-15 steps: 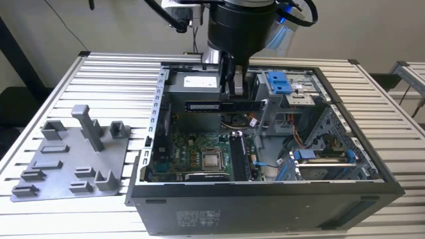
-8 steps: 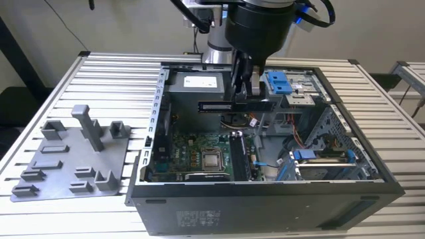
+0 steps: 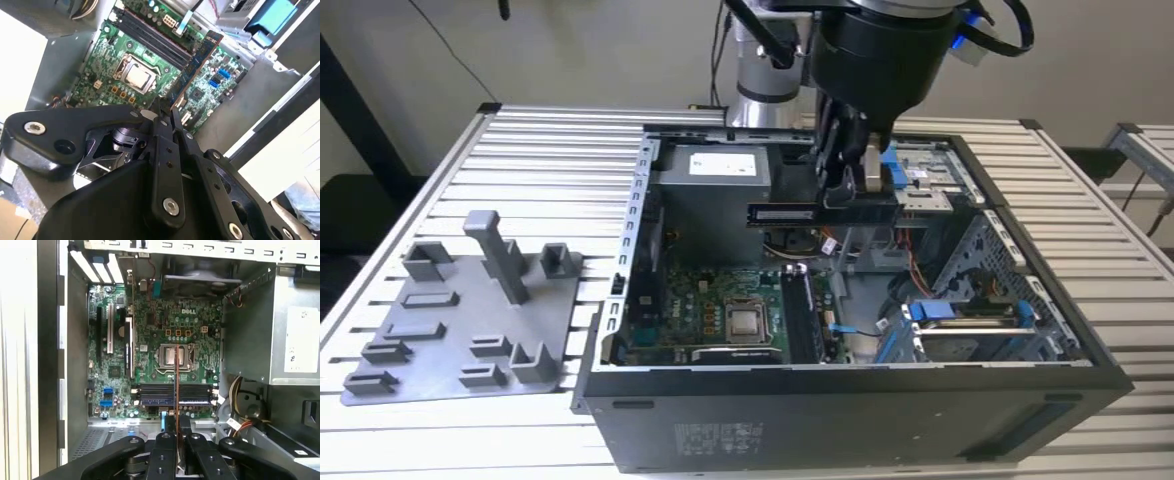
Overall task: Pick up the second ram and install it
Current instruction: 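Pick up the second ram and move it above second insertion slot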
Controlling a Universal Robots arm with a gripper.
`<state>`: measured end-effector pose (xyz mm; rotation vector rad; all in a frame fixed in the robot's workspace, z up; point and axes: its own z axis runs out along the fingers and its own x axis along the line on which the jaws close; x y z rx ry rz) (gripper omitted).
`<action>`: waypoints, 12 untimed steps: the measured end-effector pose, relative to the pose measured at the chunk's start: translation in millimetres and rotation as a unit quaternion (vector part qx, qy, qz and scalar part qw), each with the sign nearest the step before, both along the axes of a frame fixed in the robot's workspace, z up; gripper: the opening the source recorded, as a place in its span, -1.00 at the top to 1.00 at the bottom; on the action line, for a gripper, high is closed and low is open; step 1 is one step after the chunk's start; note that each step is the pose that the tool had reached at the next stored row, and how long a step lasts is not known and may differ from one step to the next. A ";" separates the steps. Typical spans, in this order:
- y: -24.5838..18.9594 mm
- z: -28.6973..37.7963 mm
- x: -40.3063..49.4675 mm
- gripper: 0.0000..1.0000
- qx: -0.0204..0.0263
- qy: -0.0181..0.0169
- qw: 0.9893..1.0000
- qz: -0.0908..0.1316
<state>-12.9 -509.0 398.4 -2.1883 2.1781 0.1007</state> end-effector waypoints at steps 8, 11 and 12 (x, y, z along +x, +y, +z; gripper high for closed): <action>0.0 -0.1 15.8 0.72 0.000 0.000 1.000 0.000; 0.1 -0.1 19.7 0.72 0.000 0.000 1.000 0.000; 0.0 0.0 19.7 0.72 0.000 0.000 1.000 0.000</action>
